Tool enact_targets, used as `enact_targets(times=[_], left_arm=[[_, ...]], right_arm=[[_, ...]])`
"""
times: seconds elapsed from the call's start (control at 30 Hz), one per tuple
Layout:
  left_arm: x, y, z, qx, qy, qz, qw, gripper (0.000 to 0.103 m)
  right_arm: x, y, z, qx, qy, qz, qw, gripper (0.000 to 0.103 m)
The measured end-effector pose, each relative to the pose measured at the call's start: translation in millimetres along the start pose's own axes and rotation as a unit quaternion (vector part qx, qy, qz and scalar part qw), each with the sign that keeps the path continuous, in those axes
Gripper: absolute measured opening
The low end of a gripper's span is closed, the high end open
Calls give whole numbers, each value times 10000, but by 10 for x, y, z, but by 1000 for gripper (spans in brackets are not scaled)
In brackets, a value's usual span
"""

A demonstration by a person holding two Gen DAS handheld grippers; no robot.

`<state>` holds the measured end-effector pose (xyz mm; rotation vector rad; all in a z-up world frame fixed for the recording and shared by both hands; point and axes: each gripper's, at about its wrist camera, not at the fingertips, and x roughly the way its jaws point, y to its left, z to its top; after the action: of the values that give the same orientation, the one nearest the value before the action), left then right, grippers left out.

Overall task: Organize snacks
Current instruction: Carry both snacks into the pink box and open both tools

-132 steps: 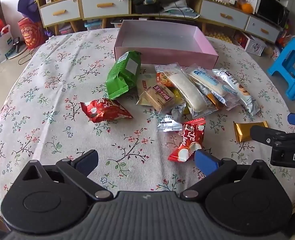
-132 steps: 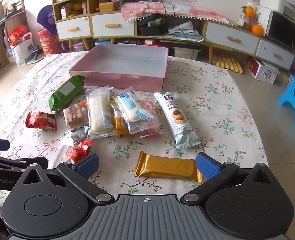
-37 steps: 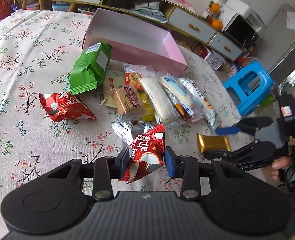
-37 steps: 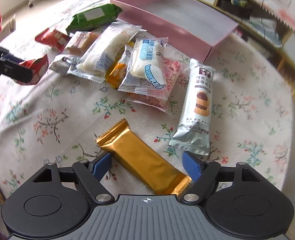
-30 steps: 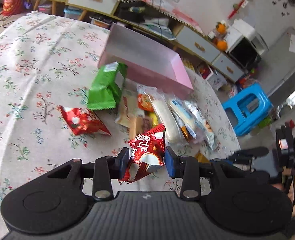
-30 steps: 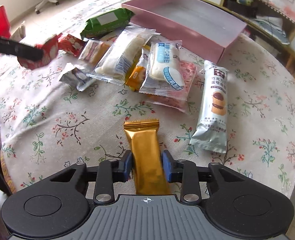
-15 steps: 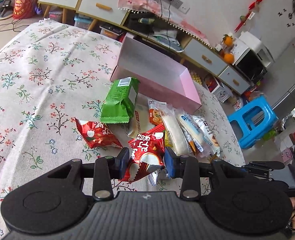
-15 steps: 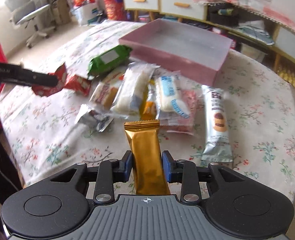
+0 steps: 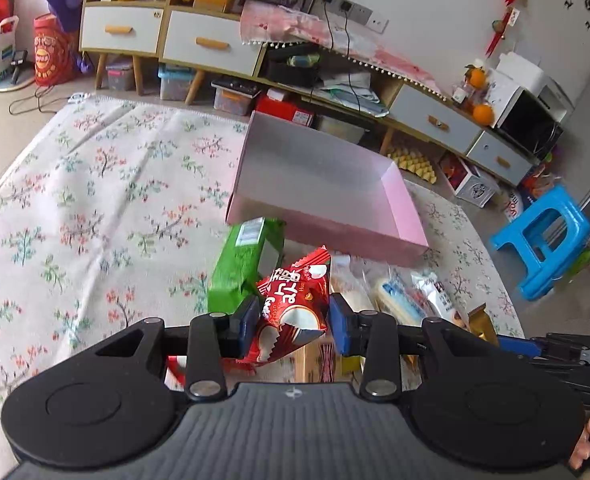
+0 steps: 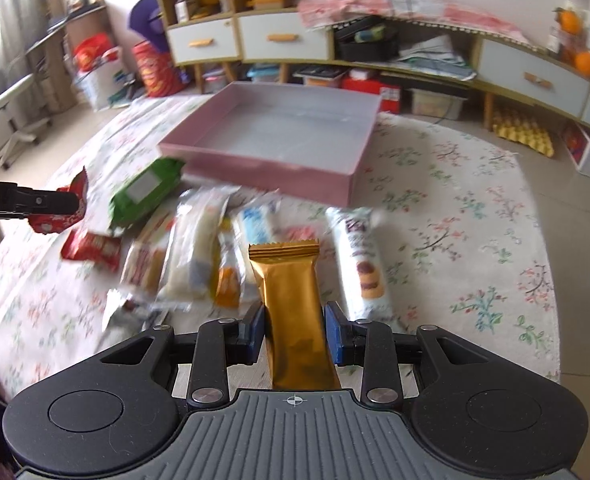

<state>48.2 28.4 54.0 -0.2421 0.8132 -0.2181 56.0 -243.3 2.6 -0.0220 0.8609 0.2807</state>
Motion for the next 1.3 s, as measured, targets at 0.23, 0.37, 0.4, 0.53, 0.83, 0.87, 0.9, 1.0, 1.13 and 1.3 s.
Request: enact_targets(times=[0.23, 0.37, 0.4, 0.53, 0.83, 0.87, 0.9, 1.0, 1.13, 1.3], left_arm=[[219, -174, 293, 393, -73, 213, 9990, 35], [394, -134, 415, 338, -49, 261, 9991, 35], [423, -121, 443, 297, -32, 240, 9993, 35], [535, -121, 554, 322, -84, 199, 9992, 35], [765, -73, 738, 314, -148, 80, 9994, 35], [792, -78, 752, 357, -168, 87, 9992, 35], [819, -78, 763, 382, -180, 96, 9991, 35], [918, -50, 816, 357, -180, 93, 9992, 35], [1029, -54, 852, 373, -150, 36, 9992, 35], [1156, -38, 864, 490, -129, 92, 9987, 35]], right_arm=[[96, -110, 250, 382, -88, -182, 9991, 30], [161, -157, 386, 513, -125, -261, 9983, 30], [182, -166, 415, 534, -129, -274, 9981, 30], [328, -194, 581, 666, -78, -240, 9975, 30], [567, -168, 890, 776, -83, -146, 9968, 30], [610, -168, 934, 778, -75, -190, 9968, 30], [653, -169, 979, 788, -75, -256, 9965, 30], [787, -196, 1111, 877, -95, -405, 9953, 30], [996, -310, 1308, 1315, -89, -152, 9912, 31], [1173, -361, 1394, 1634, -62, 152, 9864, 31]])
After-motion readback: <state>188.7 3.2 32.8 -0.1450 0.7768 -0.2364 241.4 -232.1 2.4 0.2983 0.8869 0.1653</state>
